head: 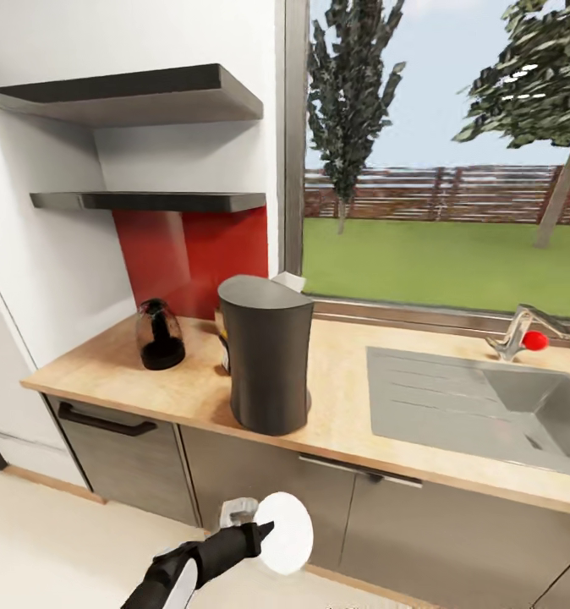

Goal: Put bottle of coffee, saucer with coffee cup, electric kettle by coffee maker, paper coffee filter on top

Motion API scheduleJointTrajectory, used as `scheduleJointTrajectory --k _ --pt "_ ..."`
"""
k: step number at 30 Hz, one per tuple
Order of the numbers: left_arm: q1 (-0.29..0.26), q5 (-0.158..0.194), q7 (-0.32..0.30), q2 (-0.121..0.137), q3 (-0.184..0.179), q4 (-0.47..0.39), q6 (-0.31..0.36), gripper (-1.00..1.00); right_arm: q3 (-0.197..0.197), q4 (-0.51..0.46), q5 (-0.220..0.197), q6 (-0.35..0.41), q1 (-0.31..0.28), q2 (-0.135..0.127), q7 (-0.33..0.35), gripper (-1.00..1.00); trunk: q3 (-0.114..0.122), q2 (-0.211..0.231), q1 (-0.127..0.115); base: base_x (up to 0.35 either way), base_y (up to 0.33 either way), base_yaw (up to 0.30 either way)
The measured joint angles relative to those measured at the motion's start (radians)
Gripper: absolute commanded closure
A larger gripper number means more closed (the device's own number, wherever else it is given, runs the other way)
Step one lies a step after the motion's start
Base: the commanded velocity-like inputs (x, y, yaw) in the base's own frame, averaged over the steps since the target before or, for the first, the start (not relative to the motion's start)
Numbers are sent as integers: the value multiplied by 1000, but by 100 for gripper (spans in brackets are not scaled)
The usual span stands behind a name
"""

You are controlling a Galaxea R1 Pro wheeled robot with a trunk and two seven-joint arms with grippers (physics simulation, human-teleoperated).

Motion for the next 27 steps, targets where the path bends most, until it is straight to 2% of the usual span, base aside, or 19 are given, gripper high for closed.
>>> scheduleJointTrajectory --k 1,3,4,6,7,8,9,10,11,12,14,17,23,25,26,27 --pt "-2 -1 1 -4 0 -10 13 100 0 0 0 0 0 0 0 -100 0 0 0 0 0 -268" --pt "-46 2 16 -29 -13 -44 106 100 1 0 0 0 0 1 0 -100 0 0 0 0 0 -261" --pt "-96 9 91 -47 -58 -53 180 100 1 0 -1 0 0 5 0 -100 1 0 0 0 0 -248" --pt "-121 30 176 -69 -79 -78 208 100 2 0 -1 0 0 7 0 -100 2 0 0 0 0 -245" --pt "-130 71 245 -91 -86 -118 217 100 2 0 -1 0 0 7 0 -100 3 0 0 0 0 -234" --pt "-150 159 377 -92 -94 -185 220 100 1 -1 -2 0 0 8 1 -100 4 0 0 0 0 -228" --pt "-178 283 490 -92 -124 -223 222 100 1 -1 -3 0 0 14 1 -100 5 0 0 0 0 -226" --pt "-203 411 582 -92 -178 -239 222 100 1 -1 -3 0 0 24 1 -100 6 0 0 0 0 -225" --pt "-215 471 628 -92 -208 -243 223 100 1 -1 -3 0 0 30 1 -100 7 0 0 0 0 -222" --pt "-232 581 700 -92 -260 -248 222 100 1 -1 -3 0 0 36 1 -100 8 0 0 0 0 -222" --pt "-248 674 743 -92 -295 -262 221 100 -1 -1 -3 0 0 39 1 -100 10 0 0 0 0 -221" --pt "-266 738 761 -92 -324 -294 221 100 -1 -1 -3 0 0 40 1 -100 13 0 0 0 0 -187" --pt "-265 774 768 -92 -332 -322 198 100 -3 -1 -3 -1 0 39 1 -100 15 0 0 0 0 -37" --pt "-261 791 769 -92 -334 -317 122 100 -2 -2 -3 -1 0 39 1 -100 15 0 0 0 0 -2" --pt "-259 802 786 -92 -364 -314 -7 100 -2 -4 -3 -1 0 40 1 -100 15 0 0 0 0 0" --pt "-258 808 799 -92 -389 -314 -65 100 -2 -4 -3 0 0 40 1 -100 15 0 0 0 0 0"
